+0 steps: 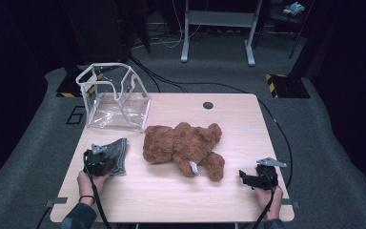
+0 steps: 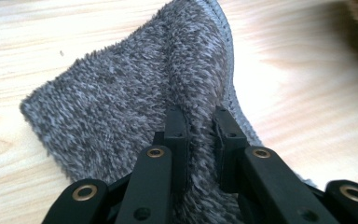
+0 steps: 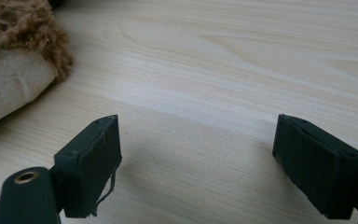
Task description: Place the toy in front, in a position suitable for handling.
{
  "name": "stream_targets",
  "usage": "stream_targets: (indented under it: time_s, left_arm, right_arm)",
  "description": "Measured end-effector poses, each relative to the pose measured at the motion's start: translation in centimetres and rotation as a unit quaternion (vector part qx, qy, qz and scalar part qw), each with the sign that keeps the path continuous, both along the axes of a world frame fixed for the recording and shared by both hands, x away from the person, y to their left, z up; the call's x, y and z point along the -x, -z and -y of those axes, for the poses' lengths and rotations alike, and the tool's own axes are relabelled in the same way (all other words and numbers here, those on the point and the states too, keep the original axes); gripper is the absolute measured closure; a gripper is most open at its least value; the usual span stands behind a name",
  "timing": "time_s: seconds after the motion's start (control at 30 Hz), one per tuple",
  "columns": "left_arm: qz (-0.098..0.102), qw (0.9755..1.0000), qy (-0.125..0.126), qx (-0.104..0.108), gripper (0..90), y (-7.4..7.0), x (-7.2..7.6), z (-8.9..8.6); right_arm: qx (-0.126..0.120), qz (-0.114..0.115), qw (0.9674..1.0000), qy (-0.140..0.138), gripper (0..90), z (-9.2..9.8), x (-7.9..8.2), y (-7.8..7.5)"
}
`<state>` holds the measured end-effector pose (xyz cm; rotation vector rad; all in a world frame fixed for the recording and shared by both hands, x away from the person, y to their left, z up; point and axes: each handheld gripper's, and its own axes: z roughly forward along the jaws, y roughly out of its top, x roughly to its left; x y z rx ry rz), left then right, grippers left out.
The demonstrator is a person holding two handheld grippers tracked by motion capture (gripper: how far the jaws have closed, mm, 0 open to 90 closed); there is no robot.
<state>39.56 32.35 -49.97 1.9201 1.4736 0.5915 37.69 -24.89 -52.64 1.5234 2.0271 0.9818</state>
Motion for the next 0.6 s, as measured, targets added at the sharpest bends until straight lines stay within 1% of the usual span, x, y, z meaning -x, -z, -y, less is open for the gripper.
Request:
stream_targets:
  time_s: [0.03,0.17,0.2,0.33,0.37,0.43,0.47,0.6]
  left_arm:
    - [0.000,1.0000,0.004,0.001,78.7,-0.2,0.2,0.0]
    - [0.013,0.9997,0.021,0.003,78.7,-1.1,1.3,0.2]
    - [0.014,0.9995,0.027,0.001,78.7,-1.4,1.6,0.2]
    - [0.025,0.9988,0.041,0.003,78.7,-2.4,2.6,0.6]
    - [0.025,0.9985,0.048,0.003,78.7,-2.7,2.9,0.6]
    - [0.030,0.9981,0.054,0.005,78.7,-3.0,3.3,0.8]
    - [0.026,0.9978,0.060,0.006,78.7,-3.1,3.5,0.9]
    - [0.027,0.9962,0.082,0.012,78.6,-3.4,4.2,1.8]
  right_arm:
    - [0.000,0.001,1.0000,0.000,14.6,0.0,0.0,0.0]
    - [0.001,0.001,1.0000,0.000,14.6,0.0,0.0,0.0]
    - [0.002,0.001,1.0000,0.000,14.6,0.0,0.0,0.0]
    - [0.002,0.000,1.0000,0.000,14.6,-0.1,0.0,0.0]
    - [0.003,0.000,1.0000,0.000,14.6,-0.1,0.0,0.0]
    - [0.004,0.001,1.0000,0.000,14.6,-0.1,0.0,0.0]
    - [0.006,0.001,1.0000,-0.001,14.6,-0.1,0.0,0.0]
    - [0.003,0.000,1.0000,0.000,14.6,-0.1,0.0,0.0]
